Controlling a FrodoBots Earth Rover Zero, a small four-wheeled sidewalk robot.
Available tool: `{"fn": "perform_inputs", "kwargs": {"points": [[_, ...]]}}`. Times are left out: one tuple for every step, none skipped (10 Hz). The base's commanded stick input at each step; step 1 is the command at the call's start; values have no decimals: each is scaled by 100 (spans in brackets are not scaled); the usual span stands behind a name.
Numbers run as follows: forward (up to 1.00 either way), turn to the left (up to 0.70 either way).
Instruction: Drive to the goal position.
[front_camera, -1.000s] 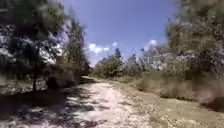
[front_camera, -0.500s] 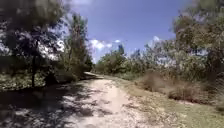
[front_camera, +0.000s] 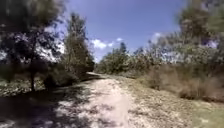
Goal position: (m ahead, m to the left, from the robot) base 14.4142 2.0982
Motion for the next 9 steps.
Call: {"fn": "perform_inputs", "kwargs": {"points": [[70,0],[70,0],[70,0],[70,0],[70,0],[70,0],[70,0],[70,0],[70,0]]}}
